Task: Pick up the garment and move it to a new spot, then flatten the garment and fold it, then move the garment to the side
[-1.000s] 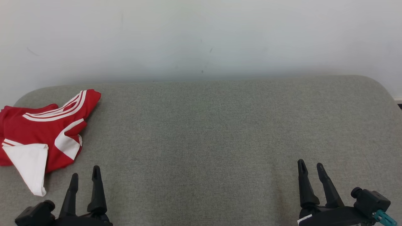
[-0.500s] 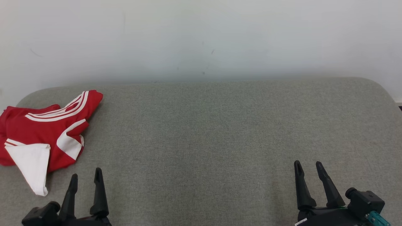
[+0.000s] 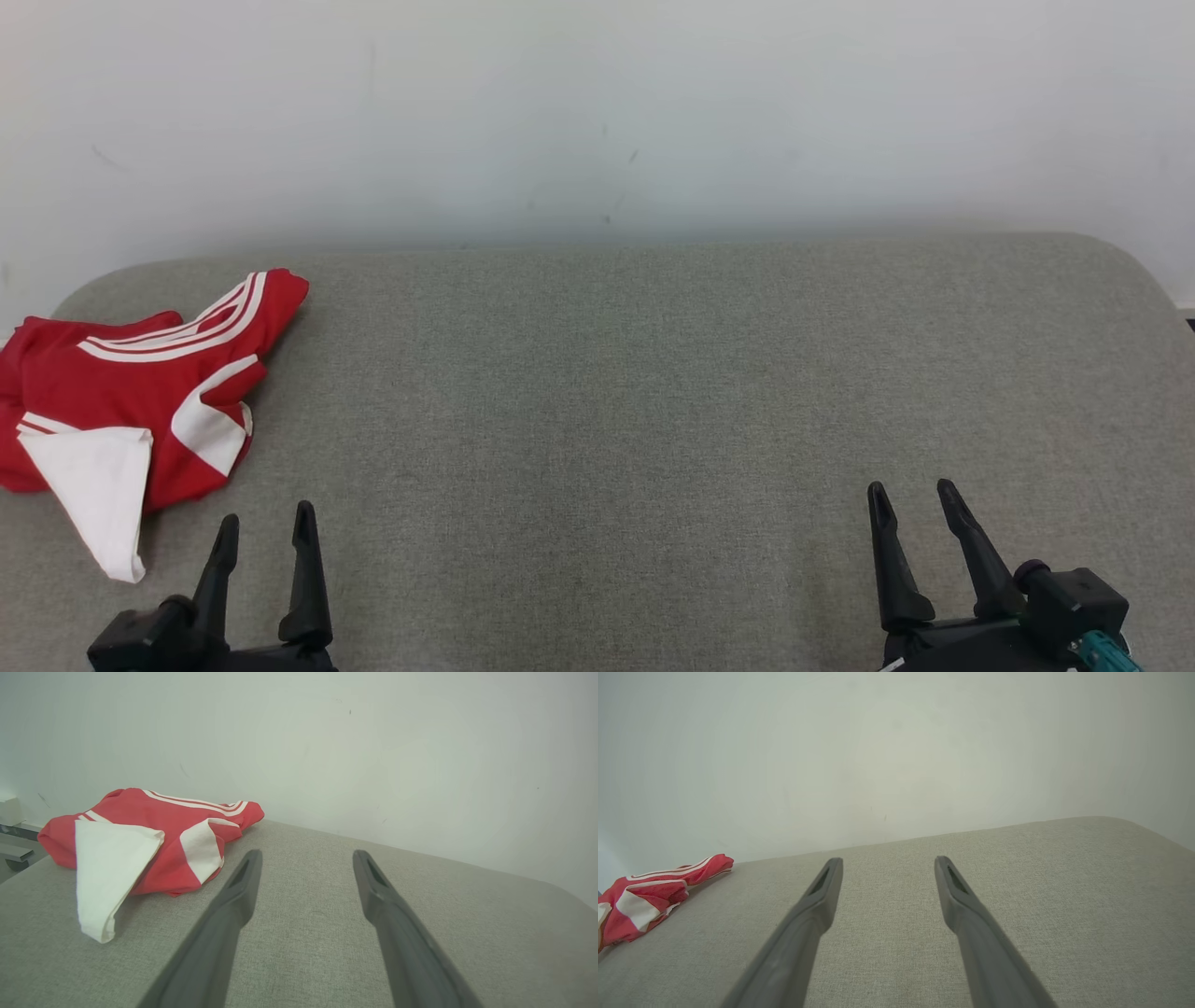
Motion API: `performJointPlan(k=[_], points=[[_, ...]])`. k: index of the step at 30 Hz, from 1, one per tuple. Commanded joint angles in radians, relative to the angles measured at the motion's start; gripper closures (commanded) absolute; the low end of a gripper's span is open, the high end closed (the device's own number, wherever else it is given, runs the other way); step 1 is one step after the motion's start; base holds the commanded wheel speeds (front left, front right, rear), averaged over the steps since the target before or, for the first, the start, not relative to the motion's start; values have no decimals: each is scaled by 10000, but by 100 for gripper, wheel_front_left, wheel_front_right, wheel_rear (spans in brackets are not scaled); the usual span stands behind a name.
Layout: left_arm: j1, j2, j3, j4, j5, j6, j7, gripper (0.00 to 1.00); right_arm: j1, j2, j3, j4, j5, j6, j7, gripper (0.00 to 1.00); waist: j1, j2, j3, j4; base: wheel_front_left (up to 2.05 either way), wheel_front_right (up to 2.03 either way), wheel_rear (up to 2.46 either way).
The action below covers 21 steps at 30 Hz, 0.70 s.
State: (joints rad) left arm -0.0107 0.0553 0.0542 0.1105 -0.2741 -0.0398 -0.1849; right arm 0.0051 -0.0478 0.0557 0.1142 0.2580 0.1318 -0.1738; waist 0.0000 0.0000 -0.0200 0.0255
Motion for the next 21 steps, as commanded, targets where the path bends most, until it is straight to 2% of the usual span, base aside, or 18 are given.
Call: performJointPlan(k=[1, 10, 21], points=[[100, 80, -5, -106, 285, 33, 27, 0, 94, -35, -8, -121, -264, -17, 16, 0, 0, 0, -8, 5, 0, 0, 0], [175, 117, 26, -184, 532, -16, 151, 0, 179, -35, -71, -180, -573, -19, 121, 0, 0, 0, -59, 17, 0, 0, 0], [237, 81, 87, -244, 362, -178, 380, 0, 276, -39, -179, -188, -274, -21, 194, 0, 0, 0, -130, 49, 0, 0, 0]])
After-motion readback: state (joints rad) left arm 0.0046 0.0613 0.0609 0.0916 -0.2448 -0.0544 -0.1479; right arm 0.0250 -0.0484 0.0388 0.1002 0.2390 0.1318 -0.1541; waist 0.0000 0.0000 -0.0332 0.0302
